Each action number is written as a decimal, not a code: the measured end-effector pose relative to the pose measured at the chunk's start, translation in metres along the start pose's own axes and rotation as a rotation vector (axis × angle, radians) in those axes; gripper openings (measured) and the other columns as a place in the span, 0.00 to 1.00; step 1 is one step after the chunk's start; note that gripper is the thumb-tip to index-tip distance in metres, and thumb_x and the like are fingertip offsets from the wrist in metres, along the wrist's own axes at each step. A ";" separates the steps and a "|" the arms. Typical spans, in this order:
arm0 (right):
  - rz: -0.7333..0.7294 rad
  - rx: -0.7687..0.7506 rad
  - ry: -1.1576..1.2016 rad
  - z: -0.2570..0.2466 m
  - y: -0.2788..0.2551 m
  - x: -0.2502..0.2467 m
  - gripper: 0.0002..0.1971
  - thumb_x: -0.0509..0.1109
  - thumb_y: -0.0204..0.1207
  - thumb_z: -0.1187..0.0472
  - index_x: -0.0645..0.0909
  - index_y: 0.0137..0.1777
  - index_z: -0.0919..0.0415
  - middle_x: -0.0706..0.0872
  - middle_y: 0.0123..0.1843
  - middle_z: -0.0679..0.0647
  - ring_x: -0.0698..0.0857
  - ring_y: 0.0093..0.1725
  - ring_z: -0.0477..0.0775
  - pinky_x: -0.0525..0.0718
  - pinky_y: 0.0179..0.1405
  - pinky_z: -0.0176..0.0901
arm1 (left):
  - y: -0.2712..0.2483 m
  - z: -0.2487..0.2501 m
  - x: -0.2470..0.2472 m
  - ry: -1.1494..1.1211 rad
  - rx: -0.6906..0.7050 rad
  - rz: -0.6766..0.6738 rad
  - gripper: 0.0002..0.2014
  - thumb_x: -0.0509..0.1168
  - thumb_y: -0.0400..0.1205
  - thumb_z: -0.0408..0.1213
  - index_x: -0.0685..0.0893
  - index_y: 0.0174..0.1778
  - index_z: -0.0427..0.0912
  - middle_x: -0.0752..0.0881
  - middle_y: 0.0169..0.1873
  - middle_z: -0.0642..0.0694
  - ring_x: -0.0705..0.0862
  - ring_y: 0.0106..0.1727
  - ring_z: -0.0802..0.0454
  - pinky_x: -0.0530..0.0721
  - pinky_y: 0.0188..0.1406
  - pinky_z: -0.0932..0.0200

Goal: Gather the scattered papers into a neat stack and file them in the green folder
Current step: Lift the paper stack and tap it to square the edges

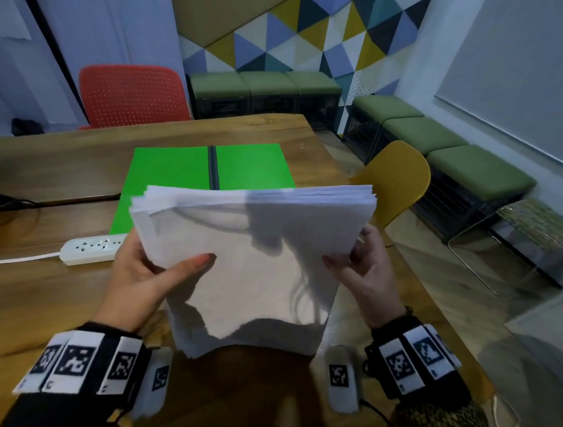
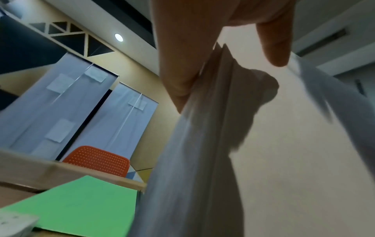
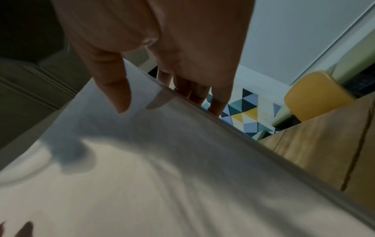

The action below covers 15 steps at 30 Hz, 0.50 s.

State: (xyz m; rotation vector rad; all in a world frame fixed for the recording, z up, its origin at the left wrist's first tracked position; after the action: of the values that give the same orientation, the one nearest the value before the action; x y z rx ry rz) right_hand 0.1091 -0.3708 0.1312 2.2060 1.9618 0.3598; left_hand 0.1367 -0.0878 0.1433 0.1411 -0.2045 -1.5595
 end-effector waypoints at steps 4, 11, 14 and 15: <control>0.052 -0.063 -0.066 -0.007 0.000 0.009 0.19 0.67 0.68 0.71 0.76 0.54 0.48 0.89 0.45 0.36 0.85 0.46 0.36 0.84 0.44 0.31 | -0.006 0.006 0.017 0.076 0.033 0.022 0.10 0.69 0.72 0.22 0.84 0.43 0.40 0.92 0.33 0.60 0.88 0.36 0.67 0.86 0.39 0.71; 0.074 -0.063 -0.038 -0.011 -0.004 0.006 0.21 0.72 0.66 0.70 0.73 0.55 0.51 0.89 0.45 0.38 0.86 0.47 0.37 0.84 0.45 0.31 | -0.008 0.013 0.016 -0.031 0.071 -0.055 0.34 0.79 0.54 0.57 0.80 0.55 0.53 0.90 0.42 0.65 0.88 0.47 0.66 0.85 0.39 0.73; 0.101 -0.006 -0.015 0.001 -0.008 0.008 0.23 0.70 0.69 0.80 0.73 0.52 0.50 0.88 0.43 0.46 0.87 0.42 0.33 0.83 0.39 0.26 | -0.009 0.004 0.017 -0.024 0.059 -0.058 0.33 0.77 0.52 0.49 0.79 0.54 0.57 0.89 0.41 0.67 0.87 0.47 0.66 0.85 0.39 0.72; 0.109 0.001 0.004 0.003 -0.008 0.008 0.24 0.67 0.69 0.82 0.73 0.52 0.50 0.86 0.45 0.49 0.87 0.42 0.33 0.83 0.38 0.25 | -0.009 0.002 0.016 -0.048 0.064 -0.030 0.28 0.73 0.55 0.44 0.80 0.53 0.54 0.90 0.39 0.65 0.88 0.45 0.66 0.85 0.38 0.72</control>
State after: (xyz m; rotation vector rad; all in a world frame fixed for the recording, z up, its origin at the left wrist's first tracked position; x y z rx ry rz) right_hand 0.1029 -0.3616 0.1269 2.3209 1.8486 0.3784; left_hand 0.1273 -0.1037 0.1443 0.1578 -0.2919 -1.5880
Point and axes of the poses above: each hand's wrist, its own y-axis towards the middle knuckle, its own x-axis out of the palm, z = x × y, the point moved 10 cm from there along y, towards the middle knuckle
